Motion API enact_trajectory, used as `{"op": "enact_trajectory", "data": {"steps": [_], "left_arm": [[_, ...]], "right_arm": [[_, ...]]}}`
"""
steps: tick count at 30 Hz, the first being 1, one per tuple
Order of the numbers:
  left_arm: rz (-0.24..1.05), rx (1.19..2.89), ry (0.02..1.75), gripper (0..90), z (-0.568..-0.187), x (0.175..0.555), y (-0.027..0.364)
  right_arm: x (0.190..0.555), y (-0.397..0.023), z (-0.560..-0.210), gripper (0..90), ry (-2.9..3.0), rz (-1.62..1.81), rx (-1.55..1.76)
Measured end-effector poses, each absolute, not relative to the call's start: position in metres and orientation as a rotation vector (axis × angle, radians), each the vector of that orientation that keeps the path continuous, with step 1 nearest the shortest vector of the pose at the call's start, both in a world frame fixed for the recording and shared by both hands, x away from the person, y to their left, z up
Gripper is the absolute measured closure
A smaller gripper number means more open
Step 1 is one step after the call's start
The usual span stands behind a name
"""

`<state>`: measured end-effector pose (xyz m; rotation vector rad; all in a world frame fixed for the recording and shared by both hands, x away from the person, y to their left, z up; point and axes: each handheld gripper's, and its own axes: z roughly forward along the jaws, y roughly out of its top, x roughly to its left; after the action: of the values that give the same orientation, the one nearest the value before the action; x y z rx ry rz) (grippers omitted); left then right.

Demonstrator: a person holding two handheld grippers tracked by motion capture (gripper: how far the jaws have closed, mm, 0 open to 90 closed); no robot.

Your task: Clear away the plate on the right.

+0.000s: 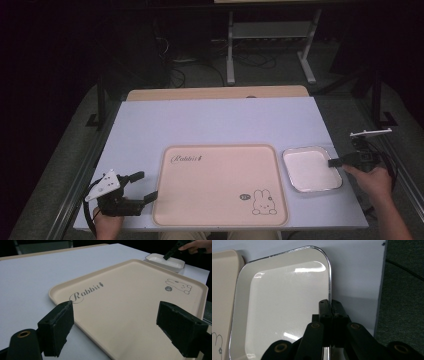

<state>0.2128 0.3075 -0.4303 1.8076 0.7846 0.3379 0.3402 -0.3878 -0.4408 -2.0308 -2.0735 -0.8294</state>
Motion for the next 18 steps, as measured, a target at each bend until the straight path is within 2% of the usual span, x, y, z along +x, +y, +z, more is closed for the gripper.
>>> {"op": "enact_trajectory", "data": {"steps": [18], "left_arm": [[0.340, 1.801, 0.782, 14.0, -0.429, 0.212, 0.308]], "right_arm": [[0.323, -0.386, -0.430, 88.0, -1.959, -1.059, -2.003]]}}
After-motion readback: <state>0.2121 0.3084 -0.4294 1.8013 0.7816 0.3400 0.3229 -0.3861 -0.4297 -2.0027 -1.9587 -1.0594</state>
